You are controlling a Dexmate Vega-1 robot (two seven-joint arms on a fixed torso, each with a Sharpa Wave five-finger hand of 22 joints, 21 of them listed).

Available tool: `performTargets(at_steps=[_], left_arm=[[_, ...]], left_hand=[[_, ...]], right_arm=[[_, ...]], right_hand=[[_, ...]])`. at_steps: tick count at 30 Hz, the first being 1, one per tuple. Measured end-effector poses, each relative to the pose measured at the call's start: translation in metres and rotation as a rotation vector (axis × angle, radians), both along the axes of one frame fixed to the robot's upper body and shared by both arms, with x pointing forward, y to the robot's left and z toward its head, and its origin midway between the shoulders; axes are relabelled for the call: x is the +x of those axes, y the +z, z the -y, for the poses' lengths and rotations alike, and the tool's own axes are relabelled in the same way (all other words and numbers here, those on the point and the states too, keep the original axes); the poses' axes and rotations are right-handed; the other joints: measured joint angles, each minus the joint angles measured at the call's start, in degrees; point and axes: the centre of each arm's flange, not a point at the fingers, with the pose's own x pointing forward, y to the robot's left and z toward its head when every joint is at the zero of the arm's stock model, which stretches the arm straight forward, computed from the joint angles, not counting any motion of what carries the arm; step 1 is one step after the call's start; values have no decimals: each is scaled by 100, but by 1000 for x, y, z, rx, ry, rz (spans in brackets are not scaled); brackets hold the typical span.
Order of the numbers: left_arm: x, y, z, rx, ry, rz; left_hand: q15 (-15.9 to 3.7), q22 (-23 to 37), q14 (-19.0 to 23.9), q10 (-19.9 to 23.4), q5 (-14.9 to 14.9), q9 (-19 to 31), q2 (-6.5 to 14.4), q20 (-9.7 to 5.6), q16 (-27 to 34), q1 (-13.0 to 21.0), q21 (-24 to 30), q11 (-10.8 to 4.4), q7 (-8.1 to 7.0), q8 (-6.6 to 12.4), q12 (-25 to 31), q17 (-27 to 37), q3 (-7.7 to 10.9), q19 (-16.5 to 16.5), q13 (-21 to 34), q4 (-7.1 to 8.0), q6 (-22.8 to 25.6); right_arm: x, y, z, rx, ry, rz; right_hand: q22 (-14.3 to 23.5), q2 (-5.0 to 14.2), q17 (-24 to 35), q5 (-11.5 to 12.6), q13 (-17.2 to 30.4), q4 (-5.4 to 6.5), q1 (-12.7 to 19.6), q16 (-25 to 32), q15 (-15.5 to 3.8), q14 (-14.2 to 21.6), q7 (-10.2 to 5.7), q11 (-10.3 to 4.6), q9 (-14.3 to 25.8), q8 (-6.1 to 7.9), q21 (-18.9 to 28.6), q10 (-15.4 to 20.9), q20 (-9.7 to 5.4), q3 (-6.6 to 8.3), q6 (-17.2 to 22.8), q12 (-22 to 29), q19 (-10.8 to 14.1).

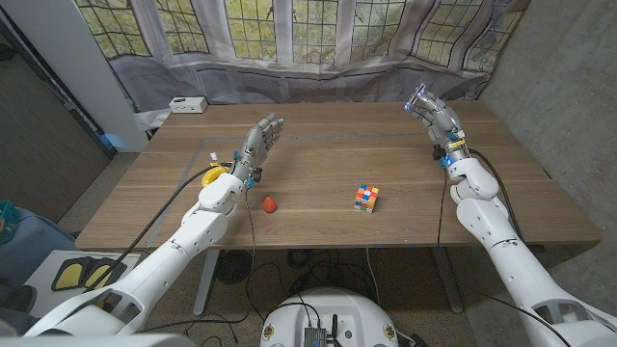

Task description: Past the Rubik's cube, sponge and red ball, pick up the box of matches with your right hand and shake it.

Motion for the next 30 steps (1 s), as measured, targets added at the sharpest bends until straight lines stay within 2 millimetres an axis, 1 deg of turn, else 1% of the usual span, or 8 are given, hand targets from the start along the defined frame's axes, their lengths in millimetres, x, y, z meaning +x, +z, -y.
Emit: performTargets(at_steps=[5,7,13,17,22,23,24,30], left_arm=[[-1,1,2,4,-2,-1],[-1,1,3,5,-4,-1],[-1,0,3,6,-1,-5],[-3,-2,5,4,-2,-7],[-4,-3,5,3,1,-8],[-6,-4,5,3,1,-7],[-6,-4,5,3,1,-7],[-8,-4,4,0,4,-3]], left_hand=[[0,0,0,0,0,0,0,0,0,0,0,0,0,0,0,0,0,0,0,0,0],[0,0,-1,0,0,0,0,0,0,0,0,0,0,0,0,0,0,0,0,0,0],[0,0,-1,0,0,0,0,27,0,0,0,0,0,0,0,0,0,-28,0,0,-1],[0,0,-1,0,0,0,0,28,0,0,-1,0,0,0,0,0,0,-28,0,0,-1],[0,0,-1,0,0,0,0,28,0,0,-1,0,0,0,0,0,0,-28,0,0,-1],[0,0,-1,0,0,0,0,28,0,0,-1,0,0,0,0,0,0,-28,0,0,-1],[0,0,-1,-1,0,0,0,28,0,0,-1,0,0,0,0,0,0,-28,0,1,-1],[0,0,-2,-1,0,0,0,58,0,0,-1,1,1,0,0,0,0,3,0,1,-1]], right_arm=[[2,-13,12,184,140,6],[3,-15,14,204,148,5],[0,-10,22,302,267,61],[-2,1,18,249,278,85],[-10,24,7,129,270,122],[-13,32,4,99,275,130],[-17,40,-2,5,212,149],[-35,80,-30,-234,150,193]], right_hand=[[0,36,16,-8,4,22,-36,0,0,0,0,0,0,-23,0,0,0,-26,0,-1,0],[0,36,26,-17,5,22,-36,0,0,0,0,0,0,-24,0,0,0,-26,0,-1,0],[0,38,27,-23,6,24,-38,0,0,0,0,0,0,-44,0,-1,1,-28,0,-18,-1],[-1,52,50,-37,33,45,-52,0,0,0,0,1,0,-62,0,-1,1,-49,0,-18,-1],[-1,52,53,-44,33,45,-52,22,4,4,0,1,0,-55,0,-1,1,-49,0,-20,-1],[-1,52,52,-45,33,45,-52,22,22,22,0,1,0,-38,0,-1,16,-49,0,-21,12],[-1,52,53,-45,33,45,-52,22,22,22,1,1,0,-28,0,-1,39,-49,0,-21,30],[-1,52,52,-63,33,68,-52,22,22,22,46,1,0,-25,0,-1,109,-74,45,-22,61]])
